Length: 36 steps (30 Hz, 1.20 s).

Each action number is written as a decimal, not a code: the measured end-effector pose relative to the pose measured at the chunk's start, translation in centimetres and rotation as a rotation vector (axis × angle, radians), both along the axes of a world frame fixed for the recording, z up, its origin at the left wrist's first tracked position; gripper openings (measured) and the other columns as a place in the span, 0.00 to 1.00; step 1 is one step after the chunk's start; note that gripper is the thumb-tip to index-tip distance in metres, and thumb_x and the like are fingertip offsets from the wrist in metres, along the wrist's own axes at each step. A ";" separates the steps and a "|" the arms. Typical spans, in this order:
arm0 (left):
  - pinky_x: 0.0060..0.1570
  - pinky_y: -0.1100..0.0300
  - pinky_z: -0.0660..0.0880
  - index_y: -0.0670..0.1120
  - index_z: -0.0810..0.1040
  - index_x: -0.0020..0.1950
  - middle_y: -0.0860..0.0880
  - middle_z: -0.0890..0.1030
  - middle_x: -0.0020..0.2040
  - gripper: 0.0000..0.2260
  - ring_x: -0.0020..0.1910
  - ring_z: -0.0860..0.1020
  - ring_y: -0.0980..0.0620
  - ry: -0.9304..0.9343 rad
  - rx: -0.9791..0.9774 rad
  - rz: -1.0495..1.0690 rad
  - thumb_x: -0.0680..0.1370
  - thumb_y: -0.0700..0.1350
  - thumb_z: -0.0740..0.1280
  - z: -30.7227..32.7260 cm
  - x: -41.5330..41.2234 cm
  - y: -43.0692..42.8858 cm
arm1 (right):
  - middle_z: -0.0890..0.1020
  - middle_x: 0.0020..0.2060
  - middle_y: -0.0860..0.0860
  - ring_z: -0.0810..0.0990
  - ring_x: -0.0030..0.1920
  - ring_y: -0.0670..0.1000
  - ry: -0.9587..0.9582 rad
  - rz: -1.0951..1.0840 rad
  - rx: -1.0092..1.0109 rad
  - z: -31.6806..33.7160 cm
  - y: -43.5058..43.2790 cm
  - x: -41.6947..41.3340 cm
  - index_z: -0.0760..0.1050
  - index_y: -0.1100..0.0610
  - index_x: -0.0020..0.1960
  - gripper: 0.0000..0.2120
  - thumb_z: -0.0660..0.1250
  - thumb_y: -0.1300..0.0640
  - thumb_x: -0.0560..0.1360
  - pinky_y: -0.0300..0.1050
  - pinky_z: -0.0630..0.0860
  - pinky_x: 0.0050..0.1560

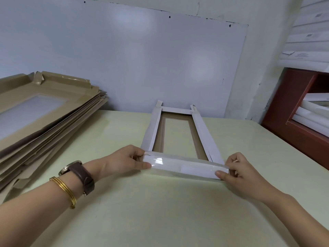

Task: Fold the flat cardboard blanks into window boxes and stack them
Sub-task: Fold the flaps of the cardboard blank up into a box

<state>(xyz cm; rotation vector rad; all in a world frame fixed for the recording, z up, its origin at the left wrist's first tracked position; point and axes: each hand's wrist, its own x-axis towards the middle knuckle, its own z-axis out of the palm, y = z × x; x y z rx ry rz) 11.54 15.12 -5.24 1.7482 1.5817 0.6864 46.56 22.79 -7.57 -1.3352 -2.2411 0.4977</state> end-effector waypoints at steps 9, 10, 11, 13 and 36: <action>0.31 0.60 0.56 0.33 0.66 0.35 0.44 0.62 0.34 0.20 0.32 0.60 0.50 -0.152 -0.020 -0.013 0.76 0.43 0.71 -0.7 -0.1 -0.4 | 0.78 0.36 0.44 0.72 0.30 0.43 0.172 0.129 -0.212 0.9 -0.7 0.1 0.81 0.50 0.34 0.10 0.76 0.61 0.70 0.33 0.68 0.34; 0.31 0.59 0.56 0.33 0.66 0.34 0.44 0.62 0.34 0.20 0.32 0.59 0.50 -0.141 -0.030 -0.010 0.76 0.43 0.71 -0.7 -0.1 -0.4 | 0.78 0.36 0.43 0.73 0.29 0.43 0.165 0.137 -0.228 1.0 -0.8 0.1 0.80 0.49 0.33 0.11 0.77 0.61 0.69 0.33 0.68 0.34; 0.32 0.59 0.57 0.33 0.67 0.34 0.44 0.63 0.34 0.20 0.32 0.60 0.49 -0.129 -0.042 -0.010 0.76 0.43 0.71 -0.6 -0.1 -0.3 | 0.78 0.36 0.43 0.73 0.29 0.42 0.153 0.138 -0.235 1.1 -0.8 0.1 0.80 0.49 0.34 0.11 0.78 0.62 0.68 0.32 0.68 0.33; 0.34 0.59 0.59 0.36 0.67 0.32 0.43 0.66 0.36 0.19 0.33 0.63 0.49 -0.103 -0.060 -0.019 0.76 0.43 0.71 -0.4 0.0 -0.1 | 0.77 0.37 0.46 0.72 0.29 0.42 0.115 0.140 -0.231 1.3 -0.7 -0.1 0.80 0.54 0.37 0.07 0.77 0.62 0.70 0.32 0.68 0.33; 0.37 0.68 0.68 0.44 0.81 0.36 0.54 0.77 0.32 0.07 0.31 0.73 0.57 -0.188 -0.121 -0.048 0.75 0.39 0.72 -0.2 0.4 1.0 | 0.65 0.28 0.50 0.64 0.30 0.48 0.183 0.058 -0.225 1.6 0.8 -0.8 0.70 0.55 0.51 0.05 0.67 0.58 0.78 0.41 0.61 0.34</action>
